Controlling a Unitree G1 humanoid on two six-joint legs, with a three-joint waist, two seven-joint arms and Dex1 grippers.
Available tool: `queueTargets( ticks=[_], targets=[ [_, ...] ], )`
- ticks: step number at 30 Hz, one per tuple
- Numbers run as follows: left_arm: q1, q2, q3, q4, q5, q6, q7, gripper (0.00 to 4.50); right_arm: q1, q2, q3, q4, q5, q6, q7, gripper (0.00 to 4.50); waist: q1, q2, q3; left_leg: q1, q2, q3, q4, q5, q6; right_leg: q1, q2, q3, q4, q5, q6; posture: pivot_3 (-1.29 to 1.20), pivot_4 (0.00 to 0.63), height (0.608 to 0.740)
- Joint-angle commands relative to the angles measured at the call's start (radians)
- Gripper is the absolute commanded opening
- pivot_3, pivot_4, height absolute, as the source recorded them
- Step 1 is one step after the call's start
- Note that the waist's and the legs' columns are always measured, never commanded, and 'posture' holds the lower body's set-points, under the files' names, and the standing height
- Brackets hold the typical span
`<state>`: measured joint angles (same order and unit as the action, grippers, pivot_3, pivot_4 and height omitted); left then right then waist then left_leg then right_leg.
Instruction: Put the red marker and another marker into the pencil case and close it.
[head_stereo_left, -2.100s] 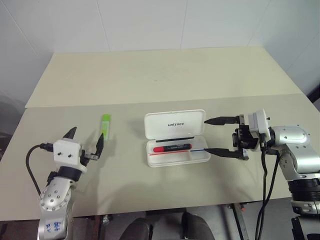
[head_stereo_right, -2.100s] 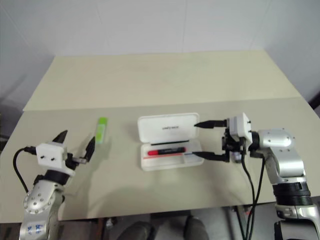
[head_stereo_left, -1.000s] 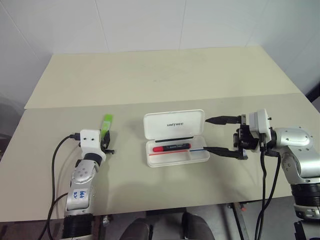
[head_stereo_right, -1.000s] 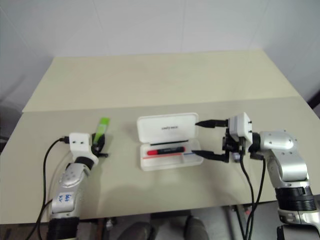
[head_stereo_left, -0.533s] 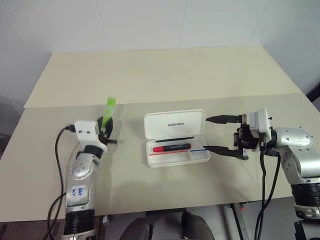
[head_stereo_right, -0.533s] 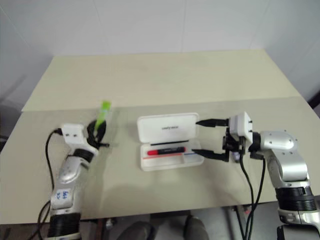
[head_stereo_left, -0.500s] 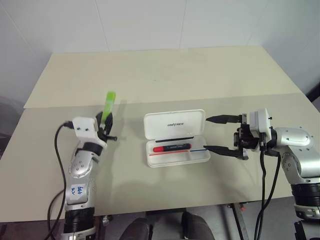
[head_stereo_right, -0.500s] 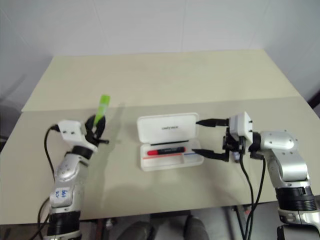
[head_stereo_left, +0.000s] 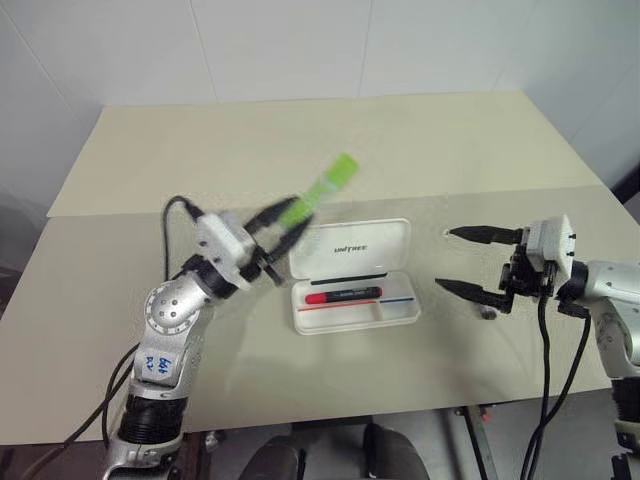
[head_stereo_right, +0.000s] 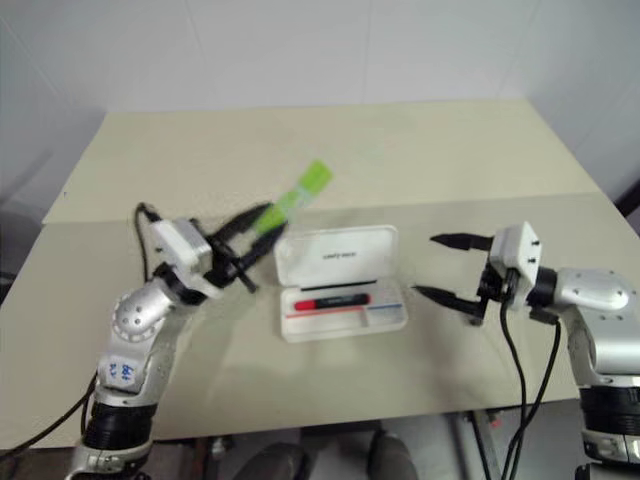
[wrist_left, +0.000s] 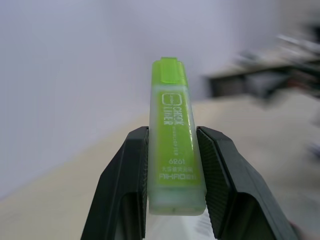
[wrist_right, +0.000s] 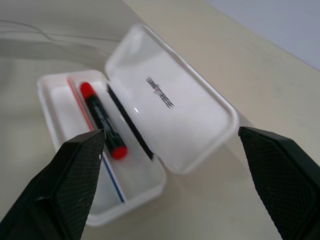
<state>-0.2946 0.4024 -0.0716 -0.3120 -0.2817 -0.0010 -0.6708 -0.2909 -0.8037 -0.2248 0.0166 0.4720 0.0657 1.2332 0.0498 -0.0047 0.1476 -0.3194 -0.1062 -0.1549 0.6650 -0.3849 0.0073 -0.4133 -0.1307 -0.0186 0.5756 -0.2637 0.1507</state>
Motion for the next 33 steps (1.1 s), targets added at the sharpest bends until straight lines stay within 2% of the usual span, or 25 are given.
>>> queueTargets(
  ticks=[1,4,8,12,18,26,33],
  targets=[
    [0.003,0.027,-0.041,-0.019,-0.026,0.009,-0.085,1.1,0.016,-0.031,-0.072,-0.025,0.03,-0.017,0.001,4.5,0.0,0.0,0.0,0.0,0.0,0.0,0.0,0.0,0.0,0.0,0.0,0.0,0.0,0.0,0.0,0.0,0.15,0.74],
    [0.005,0.06,-0.08,0.004,-0.023,0.051,-0.155,1.1,0.06,-0.048,-0.109,-0.064,0.059,0.013,0.01,4.5,0.0,0.0,0.0,0.0,0.001,0.0,0.0,0.0,0.0,0.0,0.0,0.0,0.0,0.0,0.0,0.0,0.15,0.74],
    [0.004,0.108,-0.153,0.051,0.062,0.113,-0.184,1.1,0.119,-0.075,-0.143,-0.134,0.098,0.076,0.001,4.5,0.004,0.0,0.0,0.0,0.0,-0.001,0.0,0.0,0.0,0.0,0.0,0.0,0.0,0.0,0.0,0.0,0.15,0.74],
    [0.0,0.097,-0.195,0.072,0.079,0.197,-0.174,1.1,0.154,-0.087,-0.165,-0.19,0.12,0.113,-0.014,4.5,0.003,0.0,0.0,0.0,0.0,-0.001,0.0,0.0,0.0,0.0,0.0,0.0,-0.001,0.0,0.0,0.0,0.15,0.74],
    [-0.018,0.068,-0.244,0.114,0.128,0.208,-0.174,1.1,0.191,-0.1,-0.193,-0.252,0.146,0.16,-0.029,4.5,0.005,0.0,0.0,0.0,0.0,-0.001,0.0,0.0,0.0,0.0,0.0,0.0,-0.001,0.0,0.0,0.0,0.15,0.74],
    [-0.021,0.051,-0.254,0.147,0.16,0.194,-0.172,1.1,0.207,-0.102,-0.209,-0.278,0.155,0.182,-0.037,4.5,0.005,0.0,0.0,0.0,0.0,-0.001,0.0,0.0,0.0,0.001,0.0,0.0,-0.001,0.0,0.0,0.0,0.15,0.74],
    [-0.008,0.077,-0.229,0.14,0.164,0.201,-0.173,1.1,0.2,-0.094,-0.201,-0.278,0.152,0.18,-0.039,4.5,0.005,0.0,0.0,0.0,0.0,-0.001,0.0,0.0,0.0,0.001,0.0,0.0,-0.001,0.0,0.0,0.0,0.15,0.74]
  ],
)
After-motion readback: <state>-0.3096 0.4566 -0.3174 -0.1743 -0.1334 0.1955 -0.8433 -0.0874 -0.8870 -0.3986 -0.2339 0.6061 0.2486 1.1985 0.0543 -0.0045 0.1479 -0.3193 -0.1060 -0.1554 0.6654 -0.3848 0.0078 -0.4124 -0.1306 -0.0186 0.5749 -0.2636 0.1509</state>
